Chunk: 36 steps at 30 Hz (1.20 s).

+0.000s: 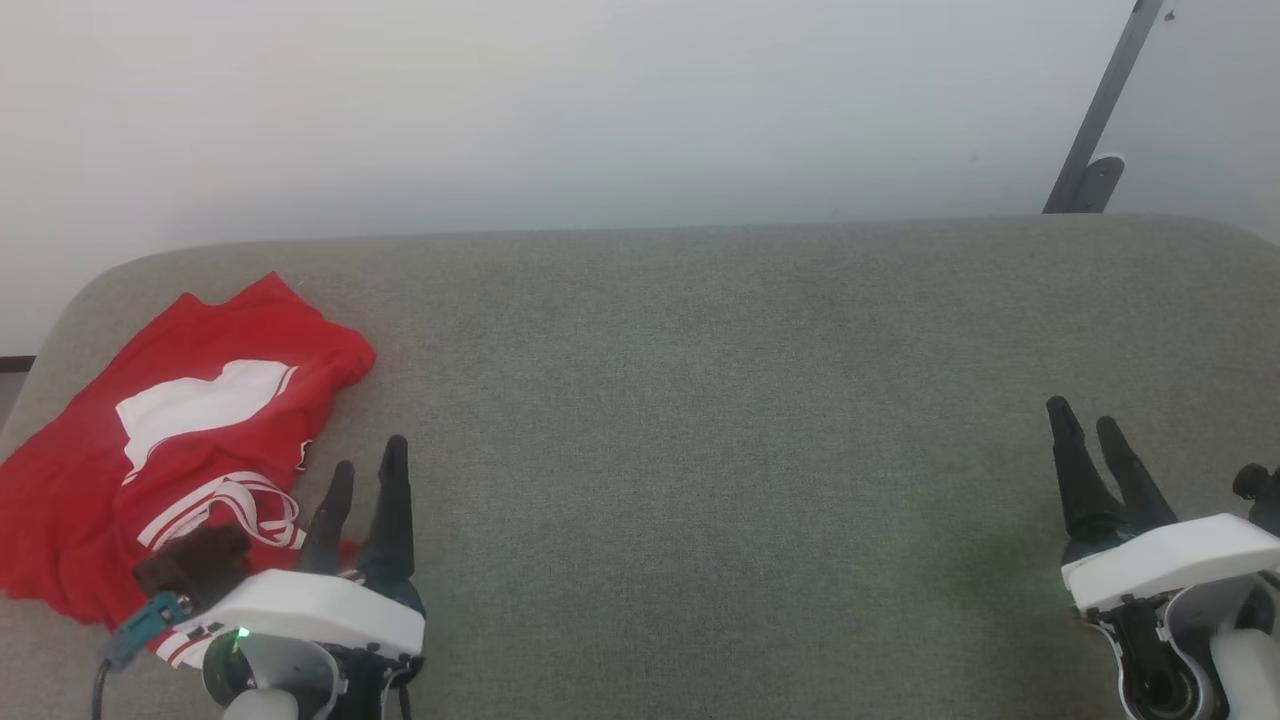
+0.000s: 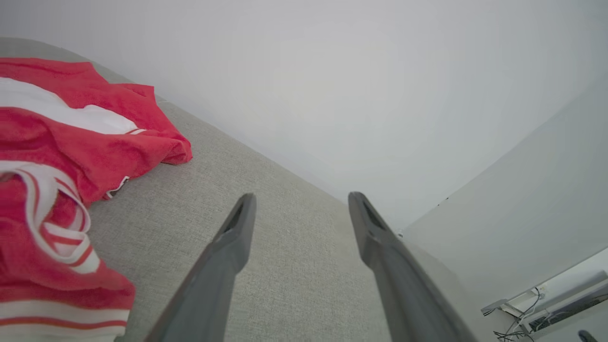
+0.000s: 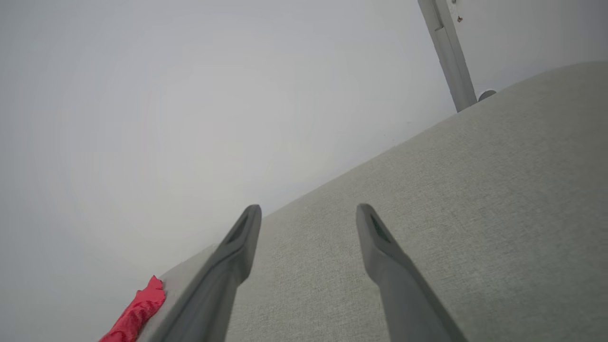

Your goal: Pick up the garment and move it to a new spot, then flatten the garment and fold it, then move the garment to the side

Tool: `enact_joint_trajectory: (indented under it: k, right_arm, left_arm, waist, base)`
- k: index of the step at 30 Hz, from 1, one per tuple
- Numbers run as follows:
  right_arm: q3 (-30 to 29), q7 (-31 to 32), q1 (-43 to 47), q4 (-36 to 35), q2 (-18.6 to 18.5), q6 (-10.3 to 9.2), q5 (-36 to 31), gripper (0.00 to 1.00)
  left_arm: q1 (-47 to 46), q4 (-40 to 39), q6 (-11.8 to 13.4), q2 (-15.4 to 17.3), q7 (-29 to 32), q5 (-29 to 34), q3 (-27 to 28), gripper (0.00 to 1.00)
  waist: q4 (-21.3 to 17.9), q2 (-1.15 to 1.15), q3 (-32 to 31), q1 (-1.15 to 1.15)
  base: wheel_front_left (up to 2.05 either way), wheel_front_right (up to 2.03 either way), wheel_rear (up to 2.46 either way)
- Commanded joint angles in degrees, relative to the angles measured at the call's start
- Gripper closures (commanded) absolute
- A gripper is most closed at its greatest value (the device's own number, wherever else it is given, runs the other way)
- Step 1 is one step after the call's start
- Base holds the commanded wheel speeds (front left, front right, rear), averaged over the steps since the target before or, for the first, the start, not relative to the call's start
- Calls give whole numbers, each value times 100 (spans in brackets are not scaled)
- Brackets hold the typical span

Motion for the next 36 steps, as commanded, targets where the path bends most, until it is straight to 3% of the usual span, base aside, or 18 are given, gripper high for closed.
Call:
enact_joint_trajectory:
  k: [1,21,36]
  right_arm:
    - [-11,-68,-133,-104,-64,2,-219,0]
    - [22,-398,-207,-115,-170,1,-1762,0]
    - [-51,-614,-234,-72,-245,1,-2446,0]
  left_arm:
    - [-31,-100,32,62,-60,190,-37,0]
    - [19,-124,408,262,-393,1507,-424,0]
    - [25,-67,394,260,-607,2223,-463,0]
  waist:
    - [-2,0,-1,0]
    - [-32,0,-15,0]
    - [-27,0,-23,0]
  base:
    - [0,0,0]
    - [0,0,0]
    - [0,0,0]
